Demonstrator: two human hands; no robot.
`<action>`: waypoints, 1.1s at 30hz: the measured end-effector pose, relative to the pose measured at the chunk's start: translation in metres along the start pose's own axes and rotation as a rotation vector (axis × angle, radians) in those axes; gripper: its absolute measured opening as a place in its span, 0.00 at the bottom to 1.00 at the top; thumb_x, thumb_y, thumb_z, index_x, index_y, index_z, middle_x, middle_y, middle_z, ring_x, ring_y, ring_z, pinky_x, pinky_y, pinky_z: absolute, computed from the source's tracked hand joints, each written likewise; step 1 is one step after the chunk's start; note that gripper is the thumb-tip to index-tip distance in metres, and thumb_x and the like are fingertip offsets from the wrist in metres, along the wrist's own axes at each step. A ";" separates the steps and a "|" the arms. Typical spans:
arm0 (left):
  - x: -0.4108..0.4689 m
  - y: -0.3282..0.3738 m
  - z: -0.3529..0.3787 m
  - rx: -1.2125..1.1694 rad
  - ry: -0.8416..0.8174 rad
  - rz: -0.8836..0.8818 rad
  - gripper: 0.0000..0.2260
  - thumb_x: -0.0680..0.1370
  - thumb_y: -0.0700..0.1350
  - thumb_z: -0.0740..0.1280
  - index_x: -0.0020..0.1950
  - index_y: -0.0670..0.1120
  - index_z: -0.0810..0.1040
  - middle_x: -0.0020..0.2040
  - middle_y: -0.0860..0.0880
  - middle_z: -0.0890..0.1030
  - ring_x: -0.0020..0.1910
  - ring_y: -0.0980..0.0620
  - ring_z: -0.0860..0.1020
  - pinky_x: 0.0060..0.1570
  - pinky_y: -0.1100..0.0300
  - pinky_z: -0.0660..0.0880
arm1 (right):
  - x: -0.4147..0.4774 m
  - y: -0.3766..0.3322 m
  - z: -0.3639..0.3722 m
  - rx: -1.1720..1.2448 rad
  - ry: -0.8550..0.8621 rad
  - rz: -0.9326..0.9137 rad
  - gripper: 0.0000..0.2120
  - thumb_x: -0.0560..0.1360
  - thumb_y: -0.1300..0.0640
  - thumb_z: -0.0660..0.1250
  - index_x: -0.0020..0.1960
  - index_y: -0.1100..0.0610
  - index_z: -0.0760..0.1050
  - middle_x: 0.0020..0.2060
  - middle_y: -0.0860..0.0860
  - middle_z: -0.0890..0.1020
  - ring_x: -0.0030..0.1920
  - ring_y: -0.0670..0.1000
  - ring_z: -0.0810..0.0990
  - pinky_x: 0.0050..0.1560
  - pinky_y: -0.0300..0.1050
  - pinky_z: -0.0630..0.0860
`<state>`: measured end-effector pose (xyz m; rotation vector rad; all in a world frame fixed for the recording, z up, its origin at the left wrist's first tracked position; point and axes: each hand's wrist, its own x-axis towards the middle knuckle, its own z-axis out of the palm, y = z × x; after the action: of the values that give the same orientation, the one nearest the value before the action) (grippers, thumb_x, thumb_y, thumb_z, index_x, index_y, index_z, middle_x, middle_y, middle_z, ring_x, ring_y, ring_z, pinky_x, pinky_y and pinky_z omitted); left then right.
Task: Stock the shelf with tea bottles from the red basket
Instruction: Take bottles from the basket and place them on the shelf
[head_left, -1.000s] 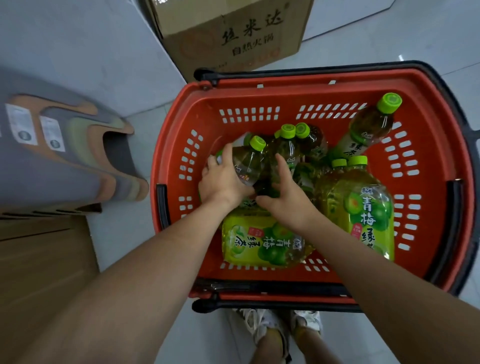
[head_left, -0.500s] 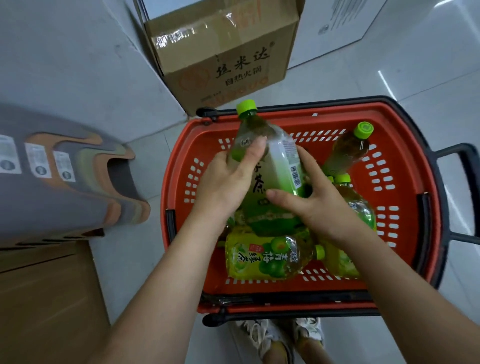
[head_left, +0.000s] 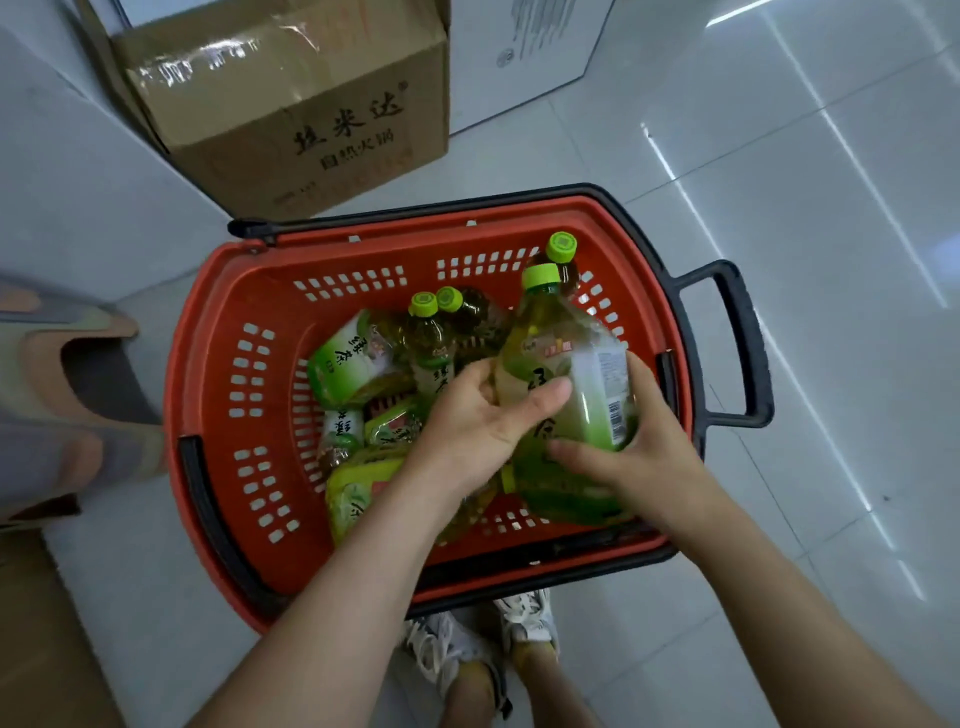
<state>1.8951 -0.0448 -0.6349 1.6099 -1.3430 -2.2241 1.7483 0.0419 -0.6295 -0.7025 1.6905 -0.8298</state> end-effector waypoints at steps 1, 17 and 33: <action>0.000 -0.005 0.006 -0.051 -0.054 -0.033 0.17 0.72 0.58 0.69 0.59 0.54 0.77 0.51 0.62 0.82 0.54 0.65 0.78 0.54 0.65 0.74 | -0.004 0.004 -0.011 0.089 0.040 0.056 0.38 0.63 0.60 0.79 0.66 0.40 0.65 0.54 0.50 0.82 0.50 0.50 0.84 0.47 0.52 0.83; 0.070 -0.067 0.094 0.175 0.286 -0.377 0.37 0.75 0.44 0.69 0.75 0.46 0.48 0.67 0.42 0.72 0.64 0.40 0.73 0.64 0.45 0.72 | -0.028 0.030 -0.070 0.685 0.164 0.189 0.31 0.67 0.57 0.73 0.69 0.51 0.69 0.58 0.56 0.82 0.53 0.60 0.84 0.44 0.55 0.81; -0.096 -0.004 -0.021 -0.630 0.215 0.013 0.56 0.48 0.59 0.83 0.73 0.59 0.64 0.63 0.47 0.80 0.63 0.44 0.77 0.64 0.38 0.70 | -0.045 -0.058 -0.060 0.468 -0.244 0.218 0.39 0.59 0.53 0.76 0.69 0.48 0.70 0.57 0.56 0.82 0.51 0.60 0.84 0.41 0.54 0.81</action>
<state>1.9566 -0.0046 -0.5693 1.5166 -0.5138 -2.0848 1.7045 0.0542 -0.5465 -0.2776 1.2622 -0.9009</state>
